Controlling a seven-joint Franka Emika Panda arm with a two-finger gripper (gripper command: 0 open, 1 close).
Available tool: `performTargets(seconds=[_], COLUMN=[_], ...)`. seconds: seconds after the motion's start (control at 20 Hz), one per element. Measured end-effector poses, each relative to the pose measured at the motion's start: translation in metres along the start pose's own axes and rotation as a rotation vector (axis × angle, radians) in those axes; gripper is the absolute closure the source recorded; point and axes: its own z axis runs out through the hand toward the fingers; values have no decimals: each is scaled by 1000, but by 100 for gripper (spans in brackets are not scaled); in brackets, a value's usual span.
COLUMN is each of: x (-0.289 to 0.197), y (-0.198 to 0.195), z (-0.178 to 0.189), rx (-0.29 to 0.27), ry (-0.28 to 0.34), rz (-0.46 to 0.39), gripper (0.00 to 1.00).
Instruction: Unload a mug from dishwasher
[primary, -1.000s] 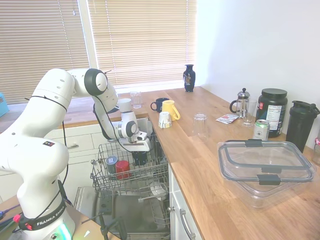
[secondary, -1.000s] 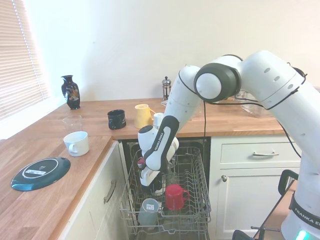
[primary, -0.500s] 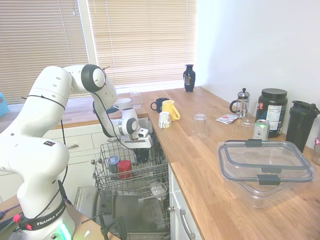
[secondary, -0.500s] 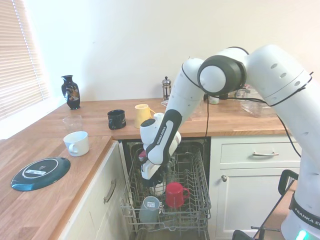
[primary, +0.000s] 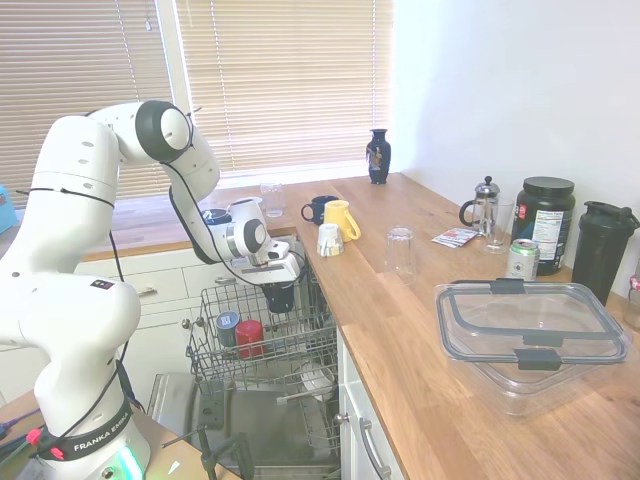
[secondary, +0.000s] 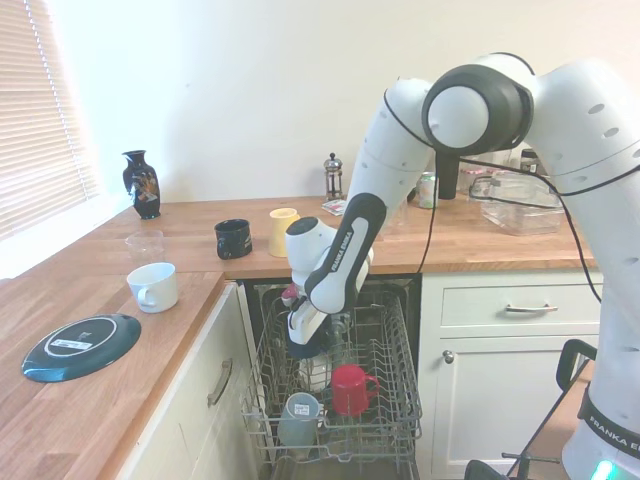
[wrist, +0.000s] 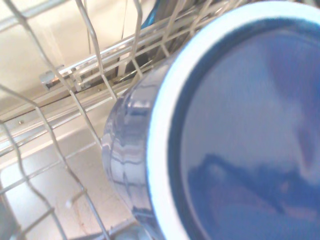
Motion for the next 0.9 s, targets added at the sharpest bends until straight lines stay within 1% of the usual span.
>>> performTargets(seconds=[0.25,0.5,0.8,0.9], x=[-16,-32,-42,-42], y=[16,25,53,63], z=[-41,-74,-117,-130], rx=[2,4,20,30], ry=[35,53,69,76], rz=[-5,-2,34,58], gripper=[100,100,100,100])
